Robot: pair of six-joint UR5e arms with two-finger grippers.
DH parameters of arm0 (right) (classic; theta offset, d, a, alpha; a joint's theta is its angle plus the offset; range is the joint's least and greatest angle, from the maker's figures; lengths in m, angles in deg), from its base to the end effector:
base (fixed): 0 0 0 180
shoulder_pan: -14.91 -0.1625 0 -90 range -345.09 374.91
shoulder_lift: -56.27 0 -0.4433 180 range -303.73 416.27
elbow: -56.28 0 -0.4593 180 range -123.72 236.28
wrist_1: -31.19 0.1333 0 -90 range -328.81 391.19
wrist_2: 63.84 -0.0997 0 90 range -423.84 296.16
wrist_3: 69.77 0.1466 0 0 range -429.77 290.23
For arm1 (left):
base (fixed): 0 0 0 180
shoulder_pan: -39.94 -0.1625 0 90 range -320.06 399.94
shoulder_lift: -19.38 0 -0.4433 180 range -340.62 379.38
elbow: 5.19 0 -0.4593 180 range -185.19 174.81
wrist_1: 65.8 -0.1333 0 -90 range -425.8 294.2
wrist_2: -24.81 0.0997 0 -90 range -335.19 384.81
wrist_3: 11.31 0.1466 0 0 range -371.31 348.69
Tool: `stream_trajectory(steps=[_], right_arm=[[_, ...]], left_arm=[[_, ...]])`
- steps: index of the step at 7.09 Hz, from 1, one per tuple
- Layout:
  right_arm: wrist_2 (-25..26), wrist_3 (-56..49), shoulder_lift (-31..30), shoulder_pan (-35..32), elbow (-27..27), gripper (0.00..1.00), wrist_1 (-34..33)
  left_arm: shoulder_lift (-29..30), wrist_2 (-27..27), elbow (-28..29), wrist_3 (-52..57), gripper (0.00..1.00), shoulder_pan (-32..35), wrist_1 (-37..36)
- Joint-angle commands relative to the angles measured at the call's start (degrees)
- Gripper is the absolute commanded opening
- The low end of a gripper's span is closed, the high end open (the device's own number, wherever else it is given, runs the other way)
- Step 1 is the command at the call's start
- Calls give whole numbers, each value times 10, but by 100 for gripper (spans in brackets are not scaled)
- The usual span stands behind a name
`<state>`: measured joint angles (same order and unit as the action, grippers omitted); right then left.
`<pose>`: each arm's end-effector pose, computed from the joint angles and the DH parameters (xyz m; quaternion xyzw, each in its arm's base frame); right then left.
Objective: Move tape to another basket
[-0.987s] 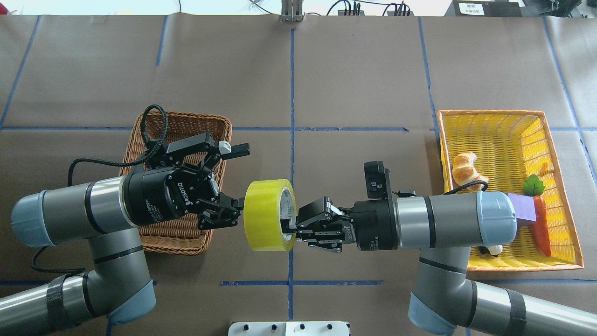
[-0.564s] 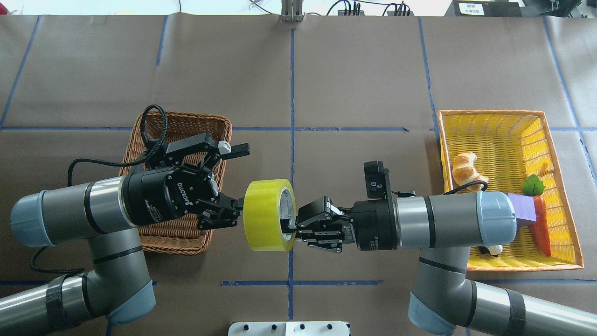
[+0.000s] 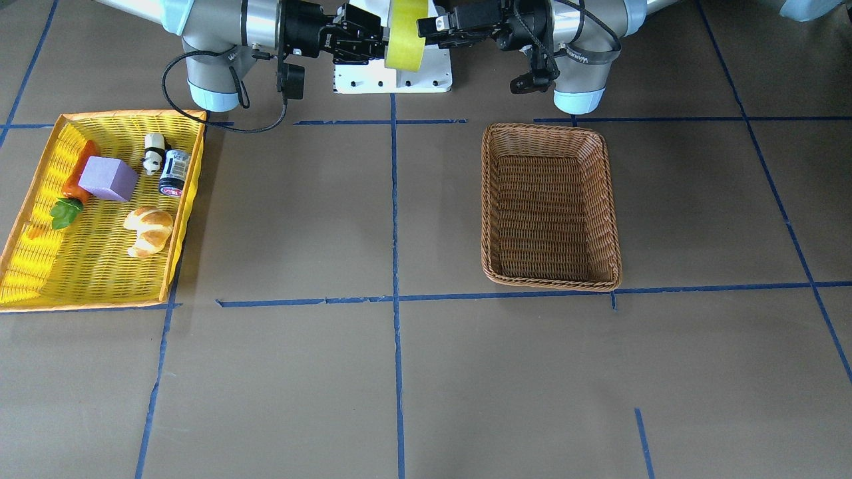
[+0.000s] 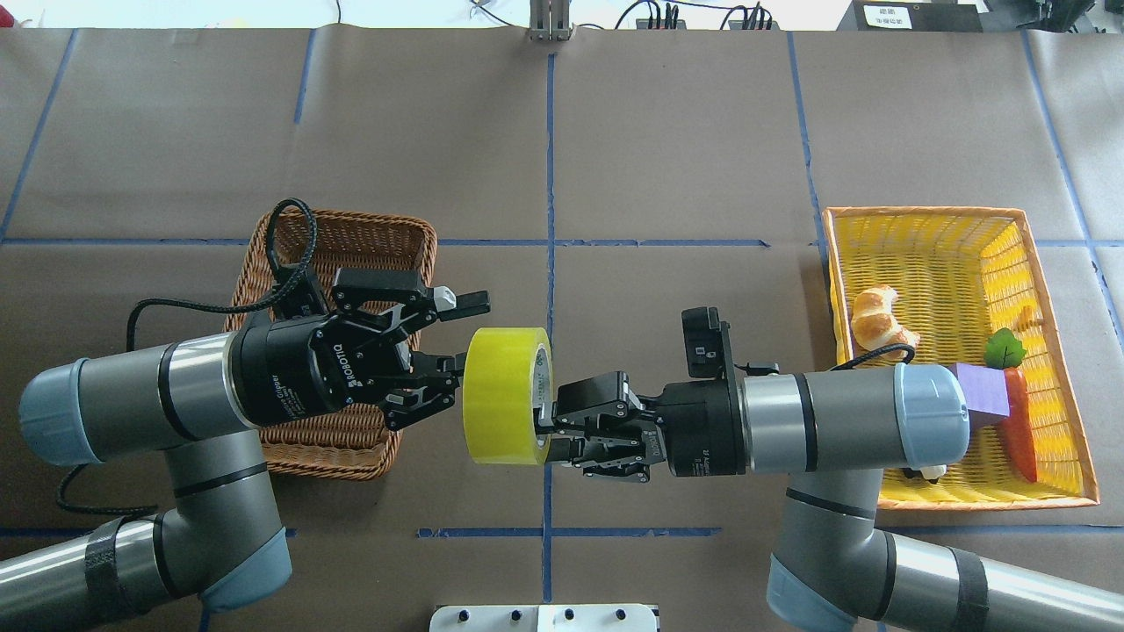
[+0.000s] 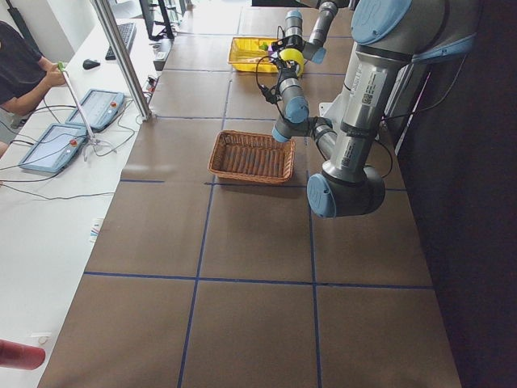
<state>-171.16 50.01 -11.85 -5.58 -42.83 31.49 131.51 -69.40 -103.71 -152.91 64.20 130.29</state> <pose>-0.5557 -0.3034 0.1795 -0.1433 -0.8529 0.0870 0.4945 0.4873 -0.3540 0.1642 -0.2327 0.8994 -0.1995 0.3115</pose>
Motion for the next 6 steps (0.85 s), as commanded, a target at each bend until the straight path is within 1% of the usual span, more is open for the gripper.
stream_trajectory(steps=[1,5,6], right_arm=[[2,-1,0,3,0,100,1],[2,0,-2,2,0,100,1],[0,-1,-5,-1,-3,100,2]], left_arm=[[-1,-1,0,-5,0,0,1],[-6,-4,-3,-5,0,0,3],[-16,-19,-25,-5,0,2,2]])
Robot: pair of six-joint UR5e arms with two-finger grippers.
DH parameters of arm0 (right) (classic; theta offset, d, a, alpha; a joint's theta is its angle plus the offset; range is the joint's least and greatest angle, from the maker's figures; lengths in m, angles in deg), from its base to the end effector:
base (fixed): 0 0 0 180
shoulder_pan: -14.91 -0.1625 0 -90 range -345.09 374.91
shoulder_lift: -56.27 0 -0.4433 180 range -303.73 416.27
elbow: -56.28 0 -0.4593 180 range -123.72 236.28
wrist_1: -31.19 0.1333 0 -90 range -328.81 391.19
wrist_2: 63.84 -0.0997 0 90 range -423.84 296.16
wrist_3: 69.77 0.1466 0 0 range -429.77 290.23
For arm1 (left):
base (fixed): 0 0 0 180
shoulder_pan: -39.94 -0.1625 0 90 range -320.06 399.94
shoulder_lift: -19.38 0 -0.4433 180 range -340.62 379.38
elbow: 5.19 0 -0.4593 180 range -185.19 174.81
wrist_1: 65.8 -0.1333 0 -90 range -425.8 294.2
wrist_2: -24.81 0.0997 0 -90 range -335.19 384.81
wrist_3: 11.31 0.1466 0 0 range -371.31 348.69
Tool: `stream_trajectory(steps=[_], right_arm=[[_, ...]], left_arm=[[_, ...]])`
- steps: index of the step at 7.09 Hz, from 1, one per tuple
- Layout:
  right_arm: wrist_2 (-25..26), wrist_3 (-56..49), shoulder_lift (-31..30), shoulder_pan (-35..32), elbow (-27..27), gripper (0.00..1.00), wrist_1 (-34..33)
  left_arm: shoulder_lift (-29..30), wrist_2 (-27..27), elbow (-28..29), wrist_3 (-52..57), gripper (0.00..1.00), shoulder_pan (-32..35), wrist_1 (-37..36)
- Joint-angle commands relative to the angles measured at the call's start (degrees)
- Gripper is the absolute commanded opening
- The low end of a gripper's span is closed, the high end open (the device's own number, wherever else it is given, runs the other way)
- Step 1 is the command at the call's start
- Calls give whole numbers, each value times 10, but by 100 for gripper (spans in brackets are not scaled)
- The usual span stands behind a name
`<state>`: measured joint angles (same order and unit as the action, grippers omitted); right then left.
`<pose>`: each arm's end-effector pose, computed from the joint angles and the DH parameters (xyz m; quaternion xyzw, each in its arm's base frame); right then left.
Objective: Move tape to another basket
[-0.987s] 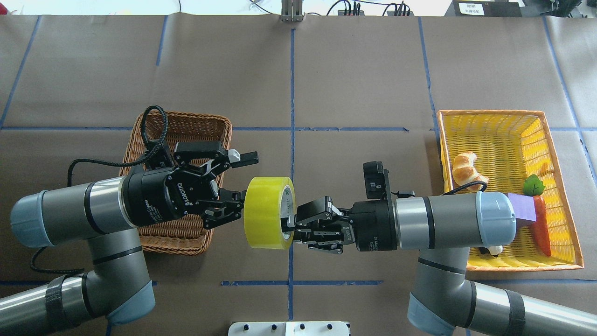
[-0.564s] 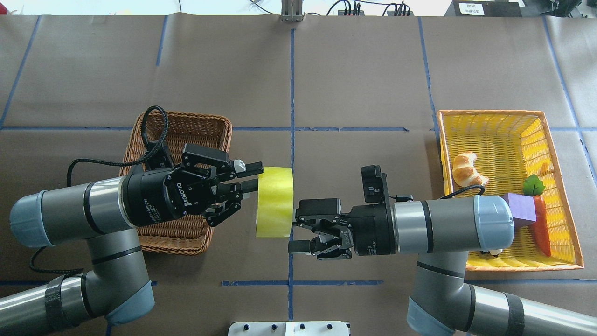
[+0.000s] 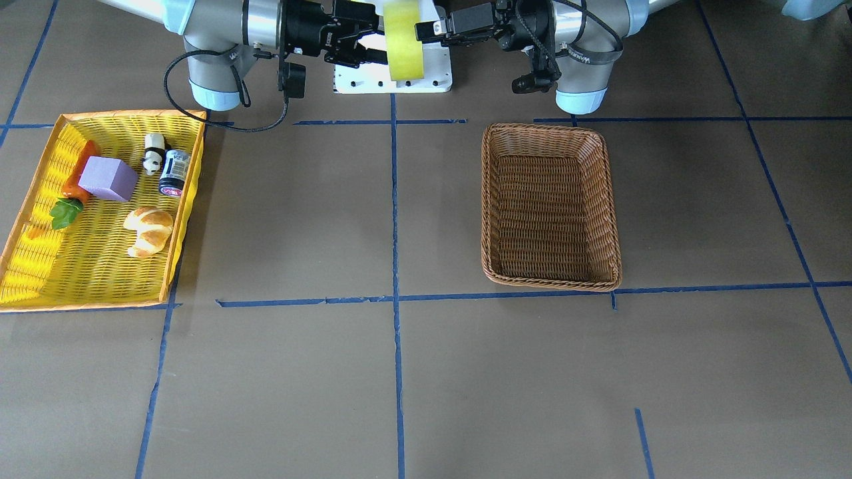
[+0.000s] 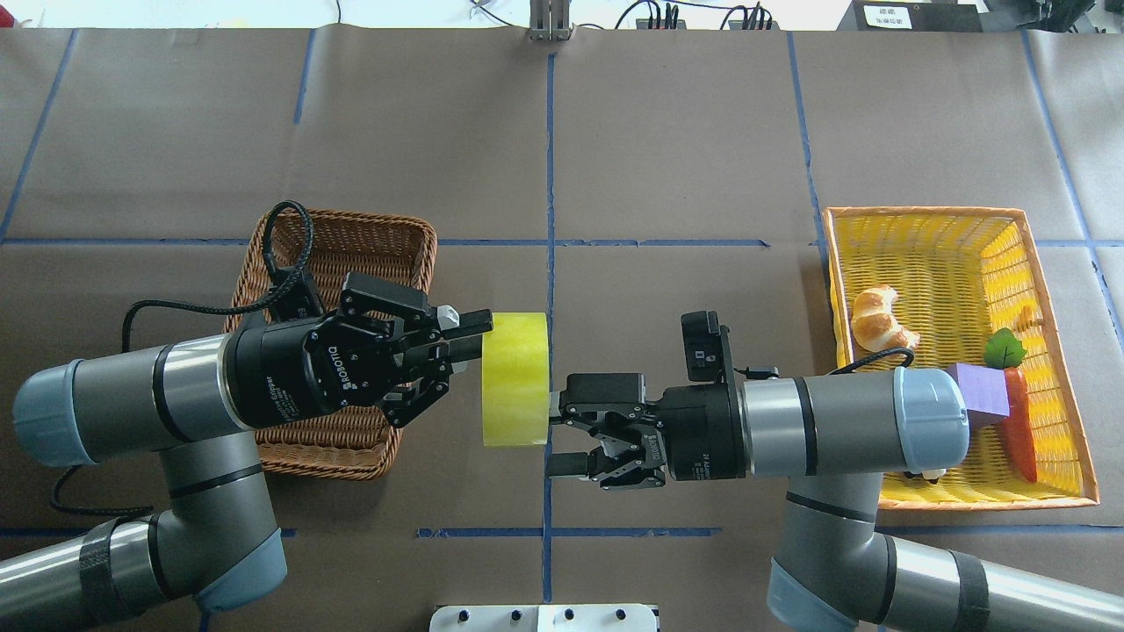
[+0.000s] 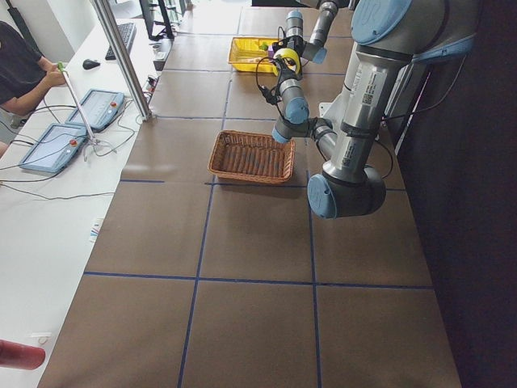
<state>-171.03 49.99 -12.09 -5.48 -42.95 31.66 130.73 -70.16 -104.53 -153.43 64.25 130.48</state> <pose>-0.5549 -0.3023 0.1809 -0.1434 -0.8532 0.0873 0.4939 0.4818 -0.3500 0.1662 -0.2388 0.8984 -0.1950 0.3128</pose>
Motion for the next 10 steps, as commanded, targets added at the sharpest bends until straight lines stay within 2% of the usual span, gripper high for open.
stream_trajectory(steps=[1,4,5,6,7,9,10], right_arm=[[-1,-1,-3,-4,-3,100,1],[9,-27,-14,-17,-2,100,0],[29,-93,-19,-27,-3,100,-9],[42,-148,-34,-57,-5,100,-26],[43,-191,-35,-98,-7,100,-90],[43,-308,-36,-159,-7,100,-223],[41,-349,-36,-186,-8,100,-278]], left_arm=[[-48,-38,-39,0,0,19,2],[-61,-40,-32,2,0,56,-1],[-61,-50,-17,9,0,77,-6],[-61,-91,-4,24,0,115,-39],[-56,-135,-5,72,0,142,-102],[-54,-165,-15,173,0,149,-217],[-52,-184,-23,244,0,150,-303]])
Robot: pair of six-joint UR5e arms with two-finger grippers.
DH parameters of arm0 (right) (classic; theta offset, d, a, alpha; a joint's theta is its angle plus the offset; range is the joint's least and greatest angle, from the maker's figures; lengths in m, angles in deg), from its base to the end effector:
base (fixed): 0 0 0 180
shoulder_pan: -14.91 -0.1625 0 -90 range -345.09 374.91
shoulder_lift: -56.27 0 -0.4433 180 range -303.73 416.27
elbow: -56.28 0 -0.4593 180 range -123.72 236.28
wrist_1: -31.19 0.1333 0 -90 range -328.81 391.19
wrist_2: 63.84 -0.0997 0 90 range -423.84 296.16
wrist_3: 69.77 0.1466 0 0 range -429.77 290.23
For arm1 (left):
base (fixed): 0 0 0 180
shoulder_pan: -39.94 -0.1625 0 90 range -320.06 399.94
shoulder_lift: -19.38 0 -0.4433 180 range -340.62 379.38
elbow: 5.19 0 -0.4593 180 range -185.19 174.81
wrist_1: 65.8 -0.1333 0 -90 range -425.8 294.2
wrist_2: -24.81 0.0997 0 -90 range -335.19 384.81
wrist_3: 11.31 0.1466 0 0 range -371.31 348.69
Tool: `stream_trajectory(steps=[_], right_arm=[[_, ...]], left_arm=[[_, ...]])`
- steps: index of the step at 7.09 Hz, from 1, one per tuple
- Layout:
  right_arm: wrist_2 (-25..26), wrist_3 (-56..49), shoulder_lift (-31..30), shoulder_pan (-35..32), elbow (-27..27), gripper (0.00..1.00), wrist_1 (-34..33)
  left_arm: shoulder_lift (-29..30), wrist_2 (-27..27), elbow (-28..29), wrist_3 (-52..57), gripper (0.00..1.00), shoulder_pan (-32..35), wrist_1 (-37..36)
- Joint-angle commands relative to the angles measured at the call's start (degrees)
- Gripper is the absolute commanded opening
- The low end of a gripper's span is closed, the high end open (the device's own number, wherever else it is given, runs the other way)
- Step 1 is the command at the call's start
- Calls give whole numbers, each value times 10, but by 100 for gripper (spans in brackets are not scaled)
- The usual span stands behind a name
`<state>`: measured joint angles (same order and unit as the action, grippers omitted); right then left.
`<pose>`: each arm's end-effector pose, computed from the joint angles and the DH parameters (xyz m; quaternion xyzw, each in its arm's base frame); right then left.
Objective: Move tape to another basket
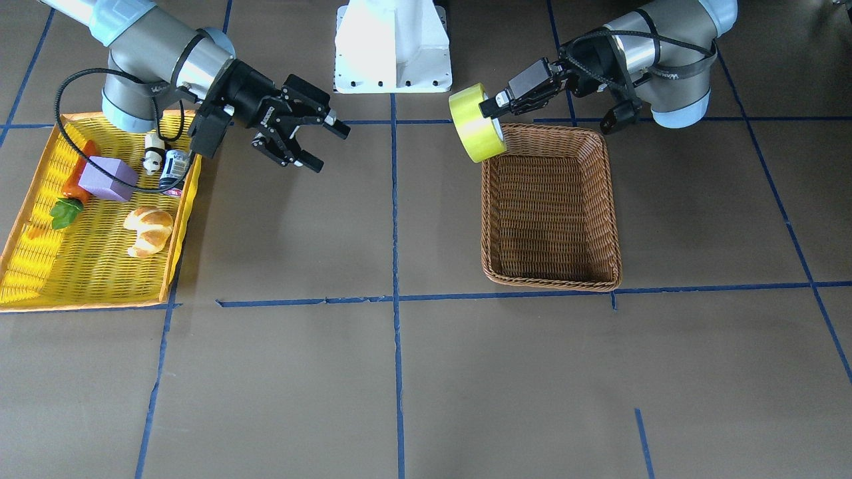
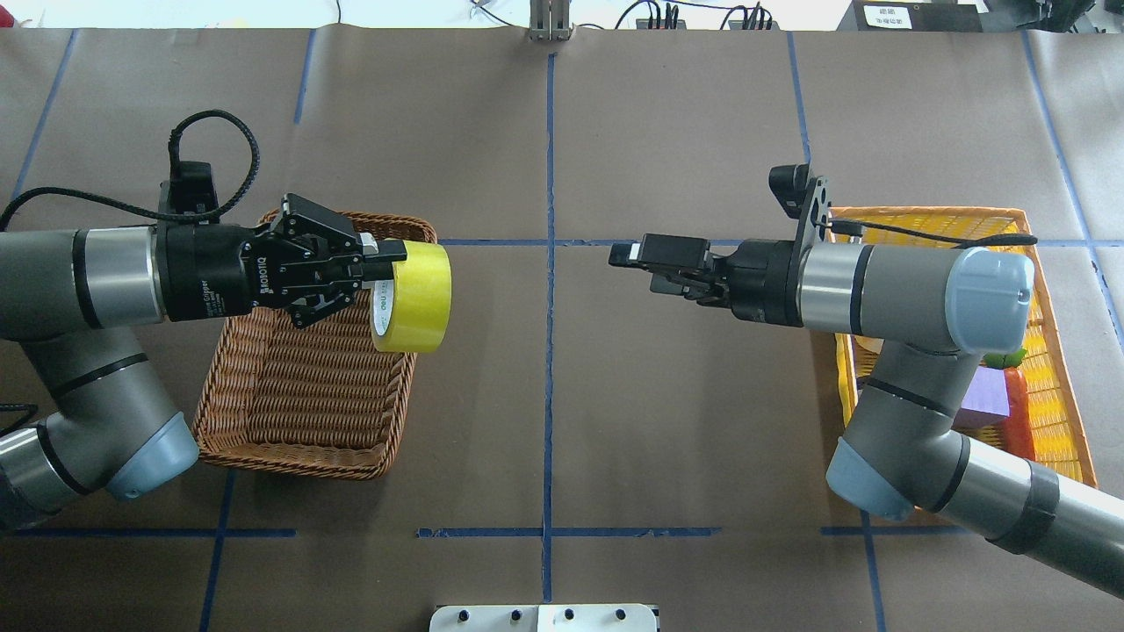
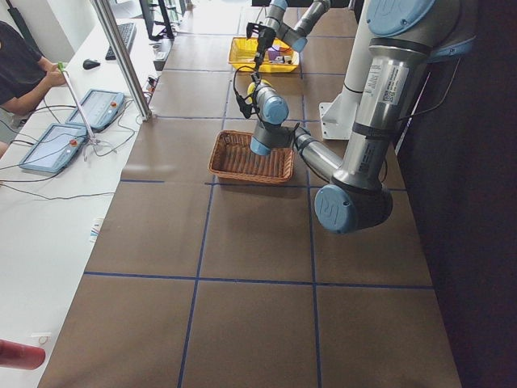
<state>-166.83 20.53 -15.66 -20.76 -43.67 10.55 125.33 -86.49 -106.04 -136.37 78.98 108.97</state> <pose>-0.4873 -0.4733 0.2509 0.1556 -0.7337 0.1217 0.6501 0.4328 -0.4540 0.2387 -0.0756 0.8158 -0.2110 0.5331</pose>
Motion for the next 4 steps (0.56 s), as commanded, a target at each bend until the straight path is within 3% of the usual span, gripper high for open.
stream_trajectory(steps=[1,3,4], right_arm=[[-8,-107,-1,-62,-2,100,-141],[-30,-254,6,-102,-6,100,-333],[-66,-312,6,-134,-9,100,-405]], left_arm=[[7,-28,-34,130,0,6,-182],[21,-28,-79,209,0,9,-350],[35,-26,-91,256,0,9,-436]])
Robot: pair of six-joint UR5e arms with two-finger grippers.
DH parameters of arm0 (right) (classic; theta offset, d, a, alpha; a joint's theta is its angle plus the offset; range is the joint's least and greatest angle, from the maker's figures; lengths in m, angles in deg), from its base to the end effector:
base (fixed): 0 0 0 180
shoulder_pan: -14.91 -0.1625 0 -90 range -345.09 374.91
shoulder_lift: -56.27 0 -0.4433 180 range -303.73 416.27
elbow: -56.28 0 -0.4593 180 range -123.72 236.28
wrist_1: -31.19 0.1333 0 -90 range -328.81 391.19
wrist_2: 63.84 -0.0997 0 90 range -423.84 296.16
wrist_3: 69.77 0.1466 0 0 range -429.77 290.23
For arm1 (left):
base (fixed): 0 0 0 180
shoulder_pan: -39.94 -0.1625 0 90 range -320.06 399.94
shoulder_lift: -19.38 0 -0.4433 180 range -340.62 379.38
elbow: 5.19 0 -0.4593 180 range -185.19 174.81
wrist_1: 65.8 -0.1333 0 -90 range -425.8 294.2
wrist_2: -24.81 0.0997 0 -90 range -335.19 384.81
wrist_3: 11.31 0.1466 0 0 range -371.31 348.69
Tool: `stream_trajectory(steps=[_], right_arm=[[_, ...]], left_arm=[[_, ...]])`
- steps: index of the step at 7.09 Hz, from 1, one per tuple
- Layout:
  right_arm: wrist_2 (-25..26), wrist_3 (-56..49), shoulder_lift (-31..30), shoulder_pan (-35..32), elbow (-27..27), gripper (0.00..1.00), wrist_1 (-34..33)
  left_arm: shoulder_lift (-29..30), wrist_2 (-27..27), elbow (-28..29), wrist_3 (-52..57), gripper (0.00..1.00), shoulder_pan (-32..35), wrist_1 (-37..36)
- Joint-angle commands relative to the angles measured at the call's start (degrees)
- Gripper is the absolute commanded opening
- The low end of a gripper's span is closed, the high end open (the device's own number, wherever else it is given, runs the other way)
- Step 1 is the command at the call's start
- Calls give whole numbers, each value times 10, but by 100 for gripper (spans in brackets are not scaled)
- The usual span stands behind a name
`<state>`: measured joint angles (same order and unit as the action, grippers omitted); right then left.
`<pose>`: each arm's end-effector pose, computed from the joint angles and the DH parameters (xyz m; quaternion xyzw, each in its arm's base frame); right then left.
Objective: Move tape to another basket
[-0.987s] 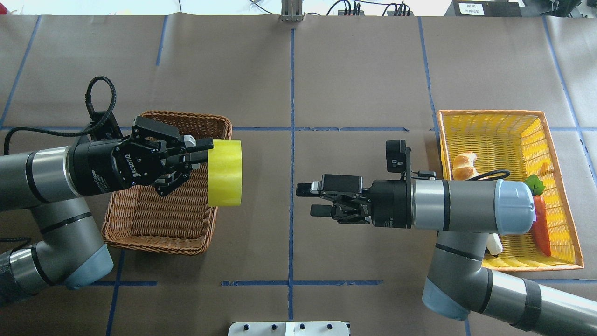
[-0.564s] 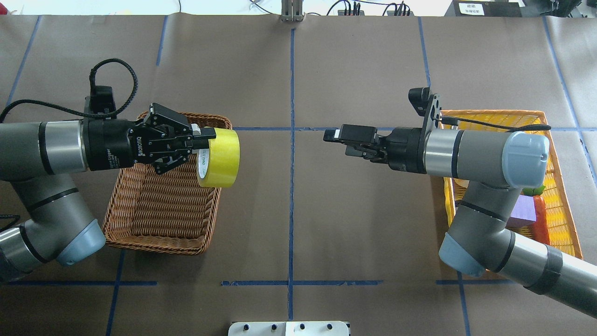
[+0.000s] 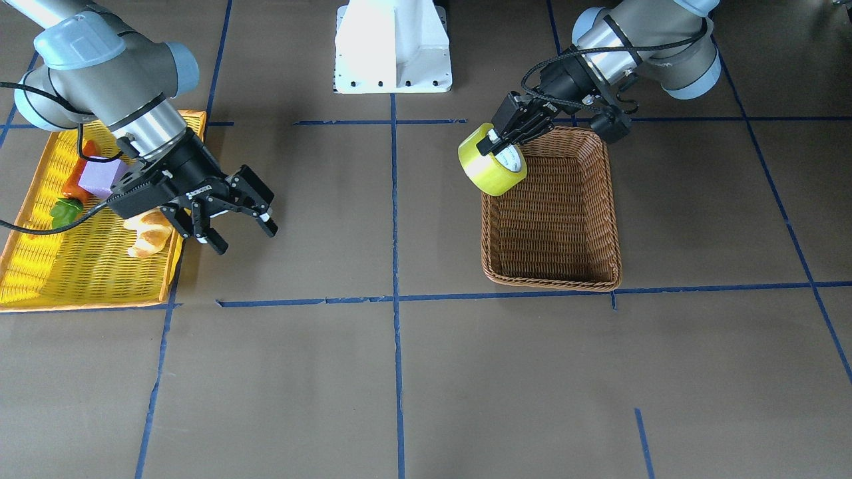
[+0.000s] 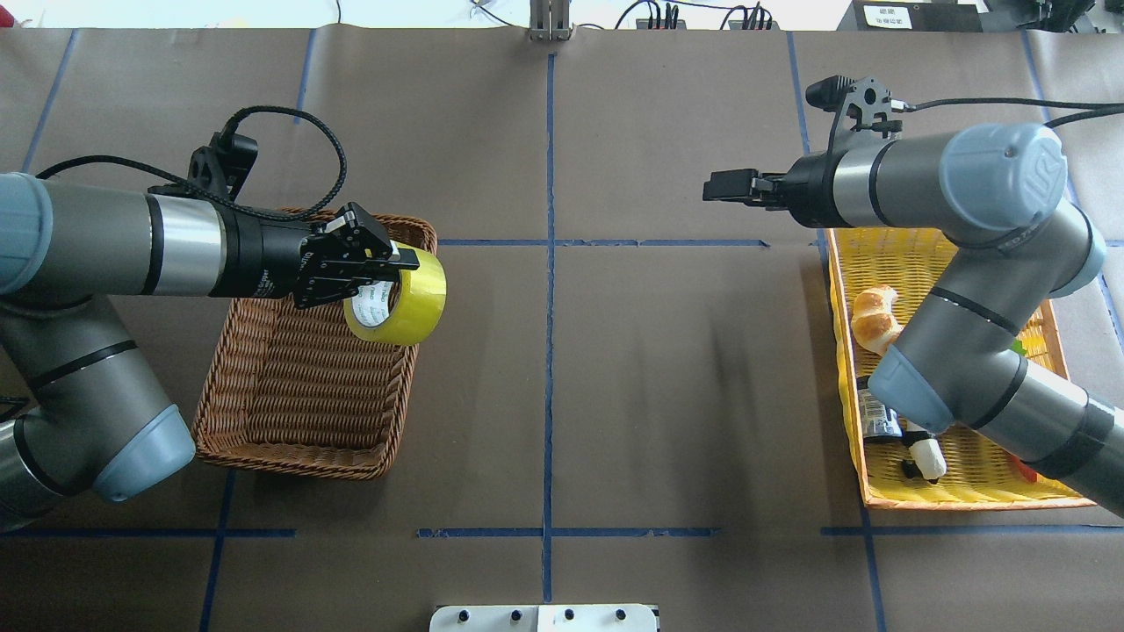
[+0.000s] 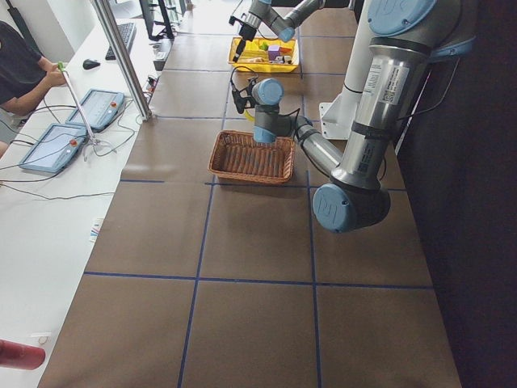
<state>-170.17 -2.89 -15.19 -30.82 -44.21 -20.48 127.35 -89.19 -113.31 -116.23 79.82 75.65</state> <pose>-0.4302 -0.5732 0.3220 0.2128 -0.5196 0.0842 0.8232 0.4485 -0.4707 0.2198 -0.0004 0.6931 -0.1974 0.6933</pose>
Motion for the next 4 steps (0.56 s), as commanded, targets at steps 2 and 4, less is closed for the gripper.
stream_trajectory(steps=[2,4], right_arm=[[-117,-204,-7,-127,-5,100,-208],[-143,-376,-9,-192,-22,100,-347]], left_arm=[[15,4,-23,152,0,1,-202],[4,22,-16,239,0,0,-259]])
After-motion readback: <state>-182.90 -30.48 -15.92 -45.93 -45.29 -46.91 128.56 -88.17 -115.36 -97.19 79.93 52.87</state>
